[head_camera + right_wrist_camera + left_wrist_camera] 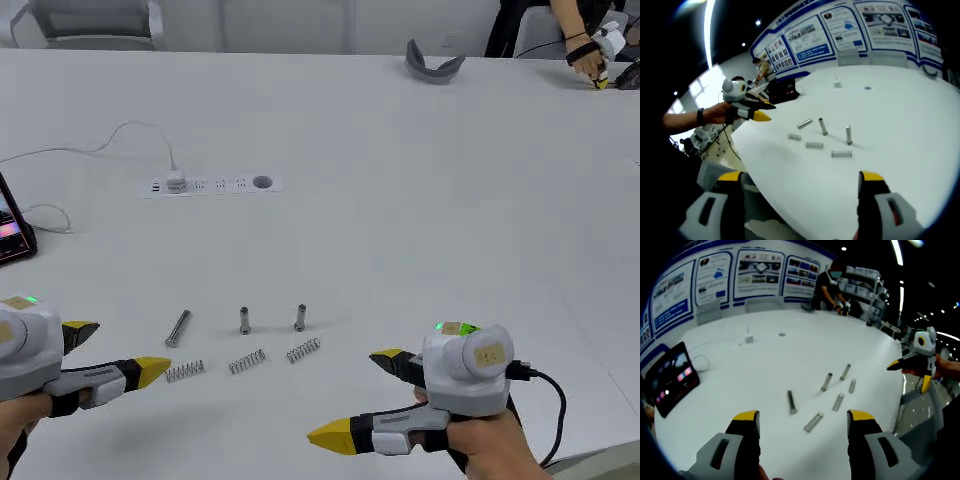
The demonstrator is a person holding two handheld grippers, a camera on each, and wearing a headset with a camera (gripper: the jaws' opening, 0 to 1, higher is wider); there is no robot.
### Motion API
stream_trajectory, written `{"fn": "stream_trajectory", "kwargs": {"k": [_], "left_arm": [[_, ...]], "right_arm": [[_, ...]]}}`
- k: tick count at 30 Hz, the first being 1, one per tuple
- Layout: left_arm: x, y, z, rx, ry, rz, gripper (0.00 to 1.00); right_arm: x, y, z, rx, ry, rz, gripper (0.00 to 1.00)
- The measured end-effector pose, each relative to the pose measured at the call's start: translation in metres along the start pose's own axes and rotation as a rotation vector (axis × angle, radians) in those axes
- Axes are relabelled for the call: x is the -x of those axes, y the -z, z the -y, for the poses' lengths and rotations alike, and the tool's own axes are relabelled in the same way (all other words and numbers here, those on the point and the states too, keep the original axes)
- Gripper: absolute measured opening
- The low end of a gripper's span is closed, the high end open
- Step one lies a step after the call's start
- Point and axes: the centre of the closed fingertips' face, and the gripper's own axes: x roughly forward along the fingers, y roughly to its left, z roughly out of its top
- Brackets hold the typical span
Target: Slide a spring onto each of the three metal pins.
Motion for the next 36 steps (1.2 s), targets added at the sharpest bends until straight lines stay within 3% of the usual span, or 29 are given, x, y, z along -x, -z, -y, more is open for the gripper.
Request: {"fn": "stream_trajectory", "kwargs": {"k": [20, 25, 29, 36], "left_arm": [[-0.064, -0.007, -0.011, 0.001, -0.017, -0.077, 0.43], [-0.077, -0.005, -0.015, 0.060, -0.009, -0.091, 0.37], [-0.089, 0.000, -0.019, 0.051, -0.014, -0.122, 0.32], [-0.102, 0.001, -0.025, 0.077, -0.026, -0.139, 0.25]], "right_arm": [[0.011, 0.003, 0.001, -0.019, 0.012, 0.014, 0.95], [0.012, 0.001, 0.001, -0.020, 0.013, 0.018, 0.94], [0.014, 0.001, 0.000, -0.023, 0.012, 0.019, 0.94], [0.016, 0.005, 0.000, -0.032, 0.019, 0.016, 0.94]]}}
